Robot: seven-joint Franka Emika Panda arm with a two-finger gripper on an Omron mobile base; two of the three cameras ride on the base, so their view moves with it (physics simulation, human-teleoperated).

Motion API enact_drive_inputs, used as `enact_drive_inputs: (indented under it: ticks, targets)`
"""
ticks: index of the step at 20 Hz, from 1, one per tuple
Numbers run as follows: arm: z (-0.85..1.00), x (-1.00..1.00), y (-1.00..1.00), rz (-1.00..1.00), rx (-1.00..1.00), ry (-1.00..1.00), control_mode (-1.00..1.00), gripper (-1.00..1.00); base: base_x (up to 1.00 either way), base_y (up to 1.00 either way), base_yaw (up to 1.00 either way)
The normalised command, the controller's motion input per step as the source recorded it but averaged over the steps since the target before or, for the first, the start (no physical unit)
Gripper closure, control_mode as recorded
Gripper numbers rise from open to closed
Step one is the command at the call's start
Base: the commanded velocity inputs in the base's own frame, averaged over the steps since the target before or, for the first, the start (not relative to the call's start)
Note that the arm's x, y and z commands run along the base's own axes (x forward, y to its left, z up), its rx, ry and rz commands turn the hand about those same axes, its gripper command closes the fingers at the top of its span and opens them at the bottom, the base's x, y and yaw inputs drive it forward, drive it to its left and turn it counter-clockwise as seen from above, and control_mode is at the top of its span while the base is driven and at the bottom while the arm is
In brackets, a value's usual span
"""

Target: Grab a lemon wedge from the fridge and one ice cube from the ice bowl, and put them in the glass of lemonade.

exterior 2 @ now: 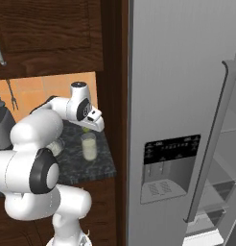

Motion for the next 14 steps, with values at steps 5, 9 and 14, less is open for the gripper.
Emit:
enact_drive_inputs:
  ticks: [5, 9, 14]
  targets:
    - [0.0, 0.0, 0.0, 0.0, 0.0, 0.0, -1.0, -1.0, 0.0, 0.0, 0.0]
    - [0.0, 0.0, 0.0, 0.0, 0.0, 0.0, -1.0, -1.0, 0.0, 0.0, 0.0]
    - [0.13, 0.0, 0.0, 0.0, 0.02, -0.03, -1.0, -1.0, 0.0, 0.0, 0.0]
